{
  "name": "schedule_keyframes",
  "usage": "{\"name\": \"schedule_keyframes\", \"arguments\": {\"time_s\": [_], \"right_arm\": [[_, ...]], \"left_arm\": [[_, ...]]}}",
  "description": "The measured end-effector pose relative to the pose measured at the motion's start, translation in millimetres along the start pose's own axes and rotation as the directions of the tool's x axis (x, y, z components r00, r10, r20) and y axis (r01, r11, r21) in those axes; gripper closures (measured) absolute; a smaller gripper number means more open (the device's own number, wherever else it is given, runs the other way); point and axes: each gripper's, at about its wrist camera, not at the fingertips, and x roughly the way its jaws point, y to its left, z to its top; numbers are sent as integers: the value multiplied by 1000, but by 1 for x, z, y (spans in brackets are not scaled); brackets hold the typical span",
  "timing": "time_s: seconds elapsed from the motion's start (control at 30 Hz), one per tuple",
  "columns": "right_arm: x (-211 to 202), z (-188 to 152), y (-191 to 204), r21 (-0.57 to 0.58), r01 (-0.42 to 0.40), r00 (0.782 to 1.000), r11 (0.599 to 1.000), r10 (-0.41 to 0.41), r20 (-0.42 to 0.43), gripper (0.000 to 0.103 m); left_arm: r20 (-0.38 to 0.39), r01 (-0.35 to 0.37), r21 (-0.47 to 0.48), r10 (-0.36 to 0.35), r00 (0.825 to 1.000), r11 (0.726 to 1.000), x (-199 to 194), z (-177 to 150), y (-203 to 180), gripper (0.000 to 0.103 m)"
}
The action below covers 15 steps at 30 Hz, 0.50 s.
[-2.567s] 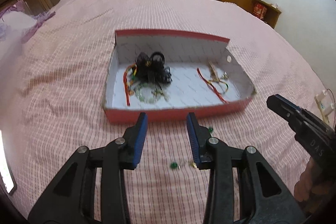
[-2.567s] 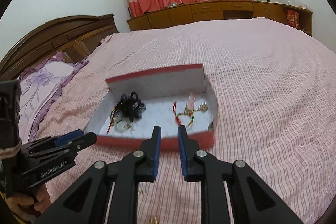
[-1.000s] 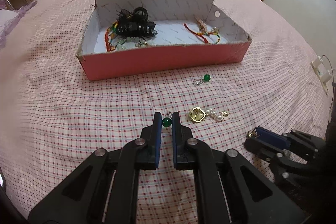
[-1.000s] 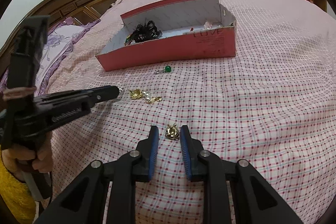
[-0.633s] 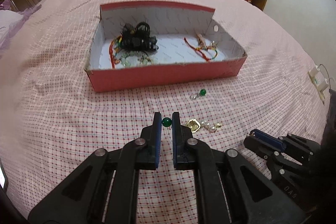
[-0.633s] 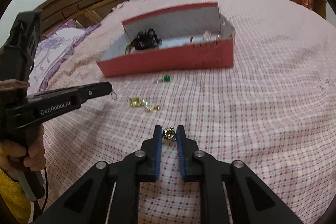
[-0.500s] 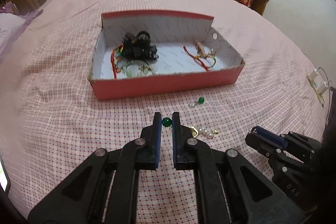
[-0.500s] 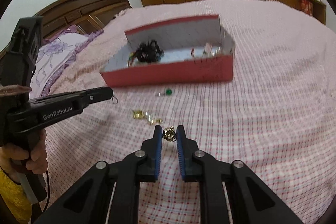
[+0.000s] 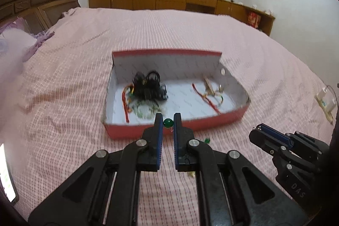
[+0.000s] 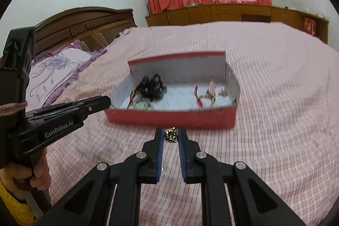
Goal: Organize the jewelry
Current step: 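Carry the green earring and gold charm into the box and open both tools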
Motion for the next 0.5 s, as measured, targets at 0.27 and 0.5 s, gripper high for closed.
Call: {"name": "schedule_keyframes", "arguments": {"time_s": [0.27,0.5], "right_arm": [[19,30,-3,-15,27,997,1000,-26,79,88],[50,46,-8,-44,82,990,996,-76,120,88]], "left_arm": [[68,-15,-20,16,998,1000,17,15,5,102],[142,-75,-72,85,986,995,39,22,15,102]]}}
